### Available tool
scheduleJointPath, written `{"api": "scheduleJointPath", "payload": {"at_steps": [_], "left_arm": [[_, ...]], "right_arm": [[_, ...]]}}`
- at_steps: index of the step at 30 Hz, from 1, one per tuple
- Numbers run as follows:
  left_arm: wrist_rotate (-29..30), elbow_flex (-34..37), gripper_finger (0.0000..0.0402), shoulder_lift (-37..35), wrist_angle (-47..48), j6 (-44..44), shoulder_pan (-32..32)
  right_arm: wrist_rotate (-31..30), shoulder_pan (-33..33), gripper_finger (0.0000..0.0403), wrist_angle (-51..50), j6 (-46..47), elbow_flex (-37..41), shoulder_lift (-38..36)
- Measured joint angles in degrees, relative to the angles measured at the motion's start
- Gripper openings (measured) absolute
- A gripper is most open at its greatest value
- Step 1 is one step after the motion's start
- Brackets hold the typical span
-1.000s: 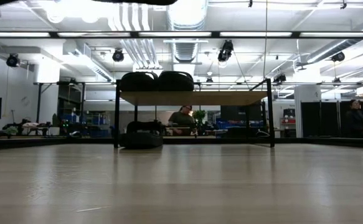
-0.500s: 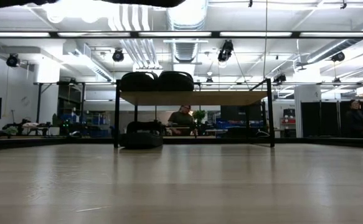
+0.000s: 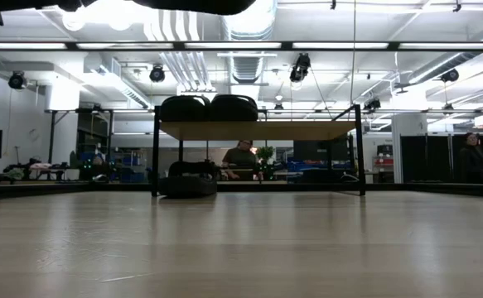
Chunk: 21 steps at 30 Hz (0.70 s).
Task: Pick and place slides into the shelf
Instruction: Put the black slipper on the shelf
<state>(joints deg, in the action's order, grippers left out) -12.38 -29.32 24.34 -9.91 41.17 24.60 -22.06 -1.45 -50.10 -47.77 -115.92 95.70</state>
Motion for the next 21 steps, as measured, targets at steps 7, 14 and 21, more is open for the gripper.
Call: {"api": "scheduleJointPath", "payload": {"at_steps": [7, 14, 21], "left_arm": [[2.5, 0.0, 0.0215, 0.7, -0.1, 0.2, 0.0], [-0.9, 0.0, 0.0215, 3.4, -0.1, -0.3, 0.0], [-2.4, -0.8, 0.0215, 8.2, -4.1, -0.4, 0.0]], "right_arm": [[0.4, 0.0, 0.0041, -1.7, 1.3, 0.0, 0.0], [1.6, 0.0, 0.0041, -1.5, 0.4, 0.1, 0.0], [1.5, 0.0, 0.0041, -1.6, 0.4, 0.1, 0.0]]}}
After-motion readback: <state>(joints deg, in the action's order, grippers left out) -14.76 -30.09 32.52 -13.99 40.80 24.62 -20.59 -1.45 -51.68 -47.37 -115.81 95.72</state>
